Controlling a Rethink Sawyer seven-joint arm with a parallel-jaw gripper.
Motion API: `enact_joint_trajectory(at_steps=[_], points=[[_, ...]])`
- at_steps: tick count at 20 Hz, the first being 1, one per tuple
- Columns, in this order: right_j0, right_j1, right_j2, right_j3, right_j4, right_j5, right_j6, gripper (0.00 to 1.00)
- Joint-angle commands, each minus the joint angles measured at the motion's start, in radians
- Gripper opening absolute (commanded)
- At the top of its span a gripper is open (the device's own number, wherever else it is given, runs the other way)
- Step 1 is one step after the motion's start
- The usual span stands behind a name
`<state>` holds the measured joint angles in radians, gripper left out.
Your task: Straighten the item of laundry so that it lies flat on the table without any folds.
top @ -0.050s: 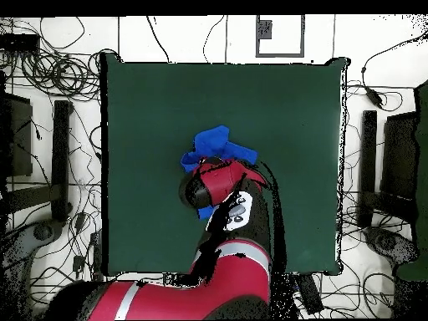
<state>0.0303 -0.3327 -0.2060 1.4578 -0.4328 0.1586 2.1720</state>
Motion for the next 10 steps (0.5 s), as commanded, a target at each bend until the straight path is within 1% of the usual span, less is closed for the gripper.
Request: enact_joint_trajectory(at_steps=[1,10], points=[[0.007,0.031,0.020,0.037,-0.002,-0.066,0.105,1.00],[0.007,0.035,0.011,0.034,0.010,-0.064,0.112,1.00]])
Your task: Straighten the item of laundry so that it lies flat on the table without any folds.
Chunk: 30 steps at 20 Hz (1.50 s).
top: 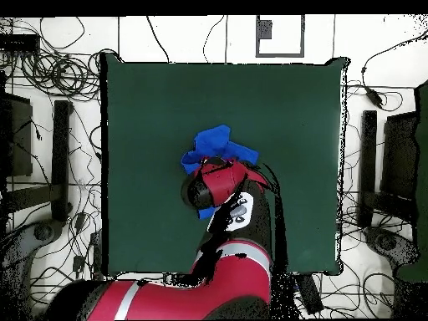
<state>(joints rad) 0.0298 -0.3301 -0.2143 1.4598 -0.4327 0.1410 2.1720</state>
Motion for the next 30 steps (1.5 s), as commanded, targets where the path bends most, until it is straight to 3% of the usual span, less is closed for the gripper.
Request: enact_joint_trajectory(at_steps=[1,3,4,19,24,30], points=[[0.010,0.034,0.017,0.030,0.009,-0.048,0.112,1.00],[0.015,0.039,0.007,0.024,0.010,-0.060,0.119,1.00],[0.018,0.042,0.001,0.021,0.010,-0.066,0.123,0.00],[-0.006,0.044,0.021,0.042,0.024,-0.070,0.129,0.00],[-0.026,-0.037,0.050,0.112,0.017,-0.051,0.113,0.00],[-0.124,-0.164,0.143,0.218,-0.001,-0.021,0.058,0.00]])
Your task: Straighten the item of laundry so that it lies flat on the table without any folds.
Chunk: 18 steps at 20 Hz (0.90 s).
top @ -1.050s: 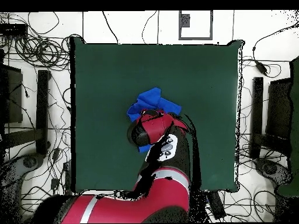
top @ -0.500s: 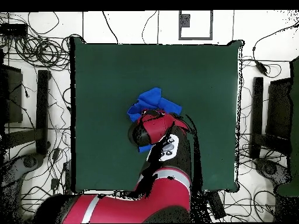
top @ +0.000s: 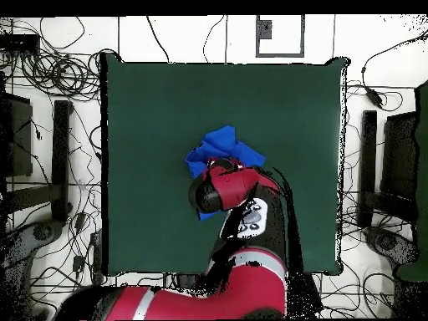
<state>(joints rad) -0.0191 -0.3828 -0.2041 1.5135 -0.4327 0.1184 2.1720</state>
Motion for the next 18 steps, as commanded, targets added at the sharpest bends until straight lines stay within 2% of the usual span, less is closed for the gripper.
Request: enact_joint_trajectory(at_steps=[1,7,9,18], points=[[-0.096,-0.141,0.152,0.188,0.001,0.016,0.048,0.00],[-0.175,-0.236,0.220,0.258,-0.007,0.061,0.002,0.00],[-0.188,-0.234,0.234,0.266,-0.010,0.062,-0.002,0.00],[-0.117,-0.107,0.162,0.213,-0.012,-0.072,0.089,0.00]])
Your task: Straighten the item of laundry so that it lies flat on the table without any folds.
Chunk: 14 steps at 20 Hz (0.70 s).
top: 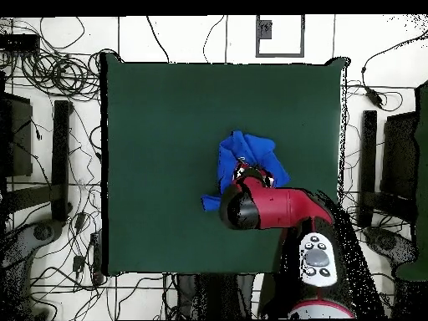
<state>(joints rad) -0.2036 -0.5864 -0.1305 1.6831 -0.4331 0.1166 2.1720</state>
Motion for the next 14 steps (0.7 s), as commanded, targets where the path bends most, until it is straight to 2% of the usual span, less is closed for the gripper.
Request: enact_joint_trajectory(at_steps=[1,14], points=[[0.076,0.111,0.078,0.037,-0.008,-0.090,0.101,0.00],[0.098,0.146,0.055,0.009,0.022,-0.126,0.113,0.00]])
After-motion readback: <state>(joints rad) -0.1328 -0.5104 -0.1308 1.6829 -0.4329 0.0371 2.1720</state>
